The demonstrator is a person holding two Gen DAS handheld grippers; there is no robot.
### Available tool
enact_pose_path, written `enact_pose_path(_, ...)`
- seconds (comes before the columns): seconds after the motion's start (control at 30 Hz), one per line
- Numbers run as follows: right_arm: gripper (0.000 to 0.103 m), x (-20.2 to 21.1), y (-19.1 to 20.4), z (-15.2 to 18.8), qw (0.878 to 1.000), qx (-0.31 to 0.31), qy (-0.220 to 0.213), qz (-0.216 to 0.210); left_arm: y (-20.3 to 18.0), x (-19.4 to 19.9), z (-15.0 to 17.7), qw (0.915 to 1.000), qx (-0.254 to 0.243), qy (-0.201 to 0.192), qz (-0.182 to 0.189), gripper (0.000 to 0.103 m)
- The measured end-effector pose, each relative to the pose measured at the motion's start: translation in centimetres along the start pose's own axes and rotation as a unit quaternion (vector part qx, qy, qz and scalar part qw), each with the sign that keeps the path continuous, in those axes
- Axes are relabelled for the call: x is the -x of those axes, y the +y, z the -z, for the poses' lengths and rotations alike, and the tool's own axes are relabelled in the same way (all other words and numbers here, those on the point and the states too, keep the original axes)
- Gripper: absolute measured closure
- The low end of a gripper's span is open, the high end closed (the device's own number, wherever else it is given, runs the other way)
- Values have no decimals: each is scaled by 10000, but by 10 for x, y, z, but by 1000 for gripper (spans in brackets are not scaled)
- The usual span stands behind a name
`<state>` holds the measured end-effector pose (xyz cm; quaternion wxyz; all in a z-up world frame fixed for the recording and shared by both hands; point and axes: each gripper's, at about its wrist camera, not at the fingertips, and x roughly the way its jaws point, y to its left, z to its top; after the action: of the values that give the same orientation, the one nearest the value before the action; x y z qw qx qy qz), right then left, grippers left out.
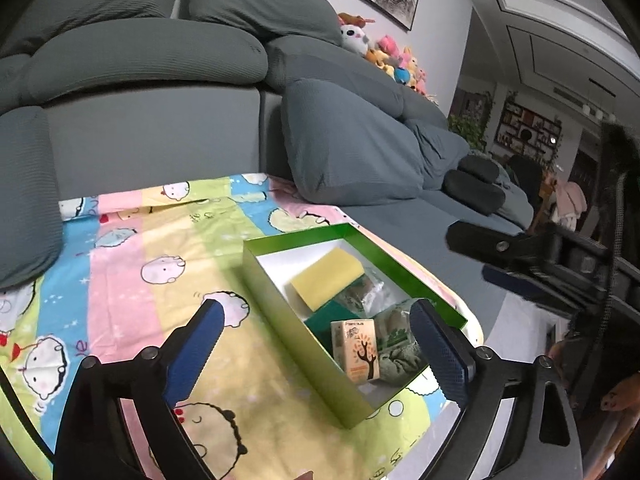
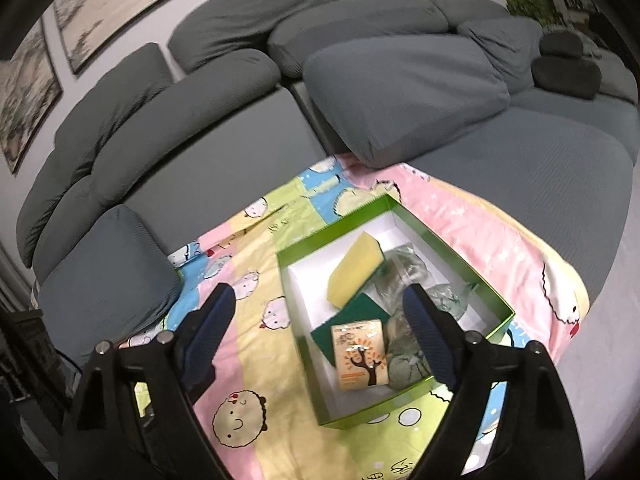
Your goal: Organize objects
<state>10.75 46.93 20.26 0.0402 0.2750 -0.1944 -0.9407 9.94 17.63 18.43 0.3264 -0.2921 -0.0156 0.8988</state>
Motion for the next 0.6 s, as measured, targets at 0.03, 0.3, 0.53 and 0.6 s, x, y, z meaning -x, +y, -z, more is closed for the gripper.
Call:
enact_pose_path(0.03,15,4,4,0,10000,66,-59,15,1,1,0,10000,-1,3,-1,9)
enact_pose_path(0.3,8,32,25,4,9982,331,-423,248,6,19,-1,10000,-49,-54,-53,6)
enact_pose_path(0.53,5,45,32,6,9951,350,-626,675,12,33,-5,9997,48,-197,105,4)
enact_pose_path(0.6,5,48,34,7,9940,344,-645,815,13,35,-5,9997,39,-204,140,4)
